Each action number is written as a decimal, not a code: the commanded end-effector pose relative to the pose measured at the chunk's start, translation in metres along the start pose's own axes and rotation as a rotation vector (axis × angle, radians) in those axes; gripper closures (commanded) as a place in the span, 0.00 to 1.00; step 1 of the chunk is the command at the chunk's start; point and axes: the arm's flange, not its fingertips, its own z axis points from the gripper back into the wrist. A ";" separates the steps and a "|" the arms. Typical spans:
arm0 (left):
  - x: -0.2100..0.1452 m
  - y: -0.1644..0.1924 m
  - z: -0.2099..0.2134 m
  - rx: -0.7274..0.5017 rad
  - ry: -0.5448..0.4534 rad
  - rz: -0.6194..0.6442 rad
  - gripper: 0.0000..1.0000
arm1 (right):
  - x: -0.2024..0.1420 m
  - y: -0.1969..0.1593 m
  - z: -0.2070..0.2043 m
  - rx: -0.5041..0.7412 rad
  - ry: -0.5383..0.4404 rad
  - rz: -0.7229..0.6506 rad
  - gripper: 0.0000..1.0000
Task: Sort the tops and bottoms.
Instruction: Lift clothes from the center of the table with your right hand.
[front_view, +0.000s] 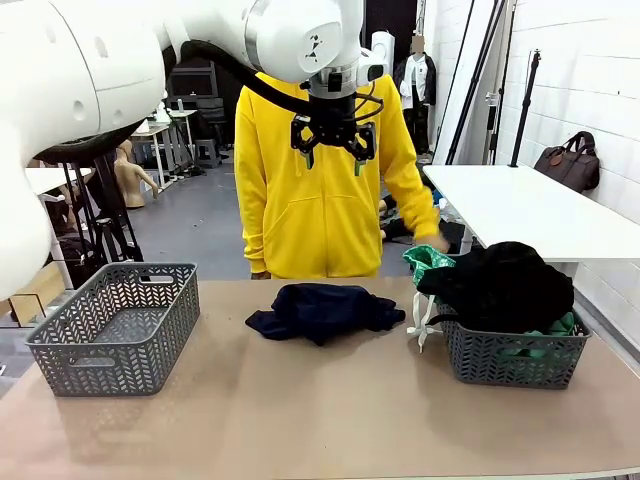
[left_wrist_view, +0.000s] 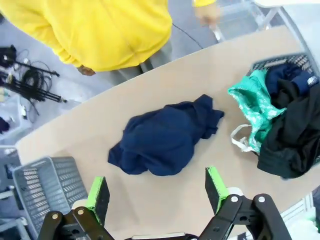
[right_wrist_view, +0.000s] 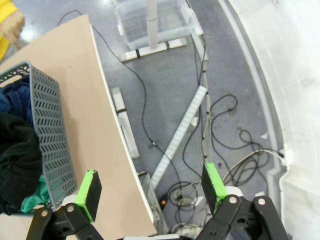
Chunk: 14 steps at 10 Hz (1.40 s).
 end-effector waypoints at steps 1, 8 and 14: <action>0.008 0.008 -0.002 0.157 -0.069 -0.083 0.00 | -0.002 0.000 0.000 -0.013 0.010 0.014 0.00; -0.151 0.272 -0.005 0.343 0.007 0.429 0.00 | -0.002 0.000 0.000 -0.013 0.010 0.014 0.00; -0.192 0.325 -0.060 -0.005 0.052 0.431 0.00 | -0.002 0.000 0.000 -0.013 0.010 0.014 0.00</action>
